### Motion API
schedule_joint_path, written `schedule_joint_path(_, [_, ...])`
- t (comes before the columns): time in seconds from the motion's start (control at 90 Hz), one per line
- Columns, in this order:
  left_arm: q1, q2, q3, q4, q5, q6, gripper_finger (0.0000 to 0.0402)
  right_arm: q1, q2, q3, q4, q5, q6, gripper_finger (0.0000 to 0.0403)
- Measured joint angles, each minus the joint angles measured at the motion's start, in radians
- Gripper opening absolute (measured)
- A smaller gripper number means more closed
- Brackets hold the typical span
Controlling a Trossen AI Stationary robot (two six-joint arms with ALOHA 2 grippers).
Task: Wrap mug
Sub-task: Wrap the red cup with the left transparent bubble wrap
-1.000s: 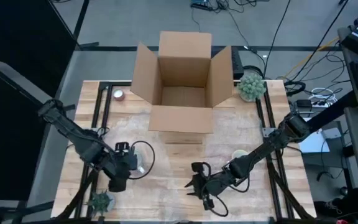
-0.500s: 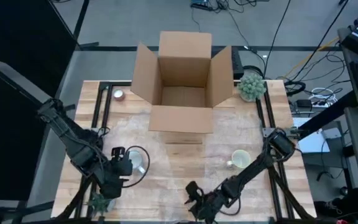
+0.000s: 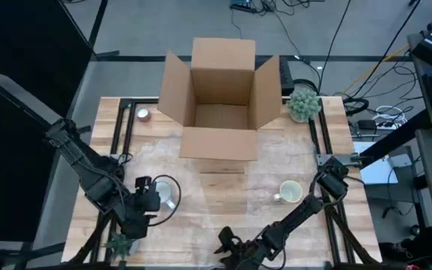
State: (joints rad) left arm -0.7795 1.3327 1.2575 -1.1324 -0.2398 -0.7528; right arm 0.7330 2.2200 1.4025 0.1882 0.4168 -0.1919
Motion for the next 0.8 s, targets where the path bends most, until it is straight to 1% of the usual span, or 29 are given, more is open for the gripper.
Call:
schedule_joint_path(0.067, [0.0, 0.0, 0.0, 0.0, -0.002, 0.0, 0.018, 0.001, 0.0, 0.0, 0.024, -0.003, -0.002, 0.0134])
schedule_joint_path(0.144, [0.0, 0.0, 0.0, 0.0, -0.006, 0.0, 0.018, 0.0, 0.0, 0.0, 0.013, 0.0, 0.01, 0.0111])
schedule_joint_path(0.211, [0.0, 0.0, 0.0, 0.0, -0.012, 0.0, 0.018, 0.0, 0.0, 0.0, 0.006, 0.013, 0.023, 0.0084])
schedule_joint_path(0.333, [0.0, 0.0, 0.0, 0.0, -0.028, 0.001, 0.018, -0.006, 0.0, 0.0, 0.031, 0.05, 0.023, 0.0021])
schedule_joint_path(0.378, [0.0, 0.0, 0.0, 0.0, -0.029, 0.001, 0.018, -0.007, -0.002, 0.0, 0.028, 0.05, 0.023, 0.0009])
schedule_joint_path(0.556, [0.0, 0.0, -0.001, 0.0, -0.03, 0.001, 0.018, -0.032, -0.059, -0.001, 0.022, 0.05, 0.07, 0.0002])
schedule_joint_path(0.8, [0.0, 0.0, -0.001, 0.0, -0.03, -0.002, 0.018, -0.113, -0.207, -0.001, 0.018, 0.06, 0.098, 0.0])
